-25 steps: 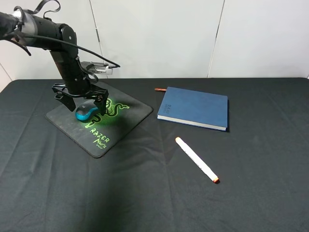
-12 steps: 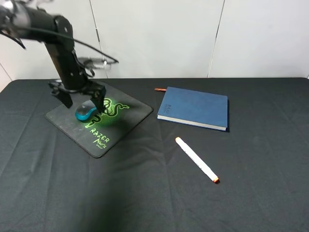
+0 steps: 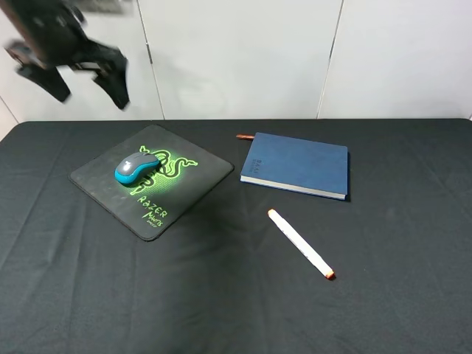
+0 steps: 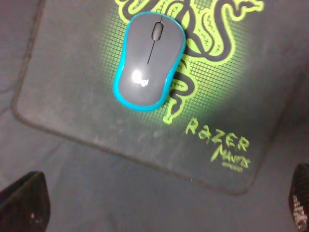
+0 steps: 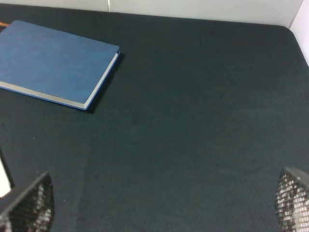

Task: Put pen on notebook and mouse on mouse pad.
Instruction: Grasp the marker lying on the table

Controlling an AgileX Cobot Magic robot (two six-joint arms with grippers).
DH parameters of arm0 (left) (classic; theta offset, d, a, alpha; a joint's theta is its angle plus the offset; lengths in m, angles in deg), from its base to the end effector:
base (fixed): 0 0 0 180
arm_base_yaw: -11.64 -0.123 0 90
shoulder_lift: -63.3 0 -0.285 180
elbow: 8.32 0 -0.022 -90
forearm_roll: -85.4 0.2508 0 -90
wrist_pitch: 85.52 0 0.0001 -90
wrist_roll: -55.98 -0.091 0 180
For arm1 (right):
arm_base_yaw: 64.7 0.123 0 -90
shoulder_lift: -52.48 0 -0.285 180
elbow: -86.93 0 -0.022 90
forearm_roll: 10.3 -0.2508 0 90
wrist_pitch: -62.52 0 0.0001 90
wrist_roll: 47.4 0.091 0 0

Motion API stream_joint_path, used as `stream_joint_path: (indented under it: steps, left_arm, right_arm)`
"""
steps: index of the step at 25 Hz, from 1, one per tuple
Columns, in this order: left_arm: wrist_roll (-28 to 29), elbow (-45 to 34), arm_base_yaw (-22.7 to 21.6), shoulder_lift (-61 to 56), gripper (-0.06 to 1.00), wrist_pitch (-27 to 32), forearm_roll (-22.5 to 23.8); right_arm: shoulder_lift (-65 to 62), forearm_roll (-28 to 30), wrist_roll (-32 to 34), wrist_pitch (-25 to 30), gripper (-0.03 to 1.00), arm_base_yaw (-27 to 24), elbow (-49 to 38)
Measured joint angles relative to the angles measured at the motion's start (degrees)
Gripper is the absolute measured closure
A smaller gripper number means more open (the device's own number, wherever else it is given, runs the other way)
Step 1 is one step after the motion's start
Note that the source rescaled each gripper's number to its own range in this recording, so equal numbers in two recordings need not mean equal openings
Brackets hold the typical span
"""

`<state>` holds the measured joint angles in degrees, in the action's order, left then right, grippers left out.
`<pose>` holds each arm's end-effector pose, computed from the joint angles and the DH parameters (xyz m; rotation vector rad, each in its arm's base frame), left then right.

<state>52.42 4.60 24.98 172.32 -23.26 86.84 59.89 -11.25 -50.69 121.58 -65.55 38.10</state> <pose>0.3683 -0.0853 0.3031 0.4162 2.7317 -0.0113 -0.0041 0.0014 0.2784 -0.0433 2.0119 -0.0263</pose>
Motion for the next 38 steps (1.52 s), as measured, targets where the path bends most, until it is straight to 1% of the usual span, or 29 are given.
stream_joint_path:
  steps: [4, 7, 10, 16, 23, 27, 31, 38]
  left_arm:
    - [-0.5, 0.0, 0.0, -7.5, -0.04, 3.6, 0.0]
    - [-0.6, -1.0, 0.0, -13.0, -0.04, 4.5, 0.0]
    - [-0.6, -4.4, 0.0, -18.7, -0.04, 4.6, 0.0]
    - [-0.7, -14.9, 0.0, -31.3, -0.04, 4.6, 0.1]
    - [-0.7, -25.0, 0.0, -46.6, -0.04, 4.7, 0.1]
    - [-0.7, -30.0, 0.0, -55.8, -0.04, 4.8, -0.3]
    - [-0.7, -33.3, 0.0, -64.0, -0.05, 4.9, -1.4]
    - [-0.9, -40.4, 0.0, -73.9, -0.06, 4.9, -2.0]
  right_arm:
    - [0.0, 0.0, 0.0, 0.0, -0.03, 0.0, 0.0]
    - [0.0, 0.0, 0.0, 0.0, -0.03, 0.0, 0.0]
    - [0.0, 0.0, 0.0, 0.0, -0.03, 0.0, 0.0]
    - [0.0, 0.0, 0.0, 0.0, -0.03, 0.0, 0.0]
    - [0.0, 0.0, 0.0, 0.0, -0.03, 0.0, 0.0]
    - [0.0, 0.0, 0.0, 0.0, -0.03, 0.0, 0.0]
    - [0.0, 0.0, 0.0, 0.0, -0.03, 0.0, 0.0]
    - [0.0, 0.0, 0.0, 0.0, -0.03, 0.0, 0.0]
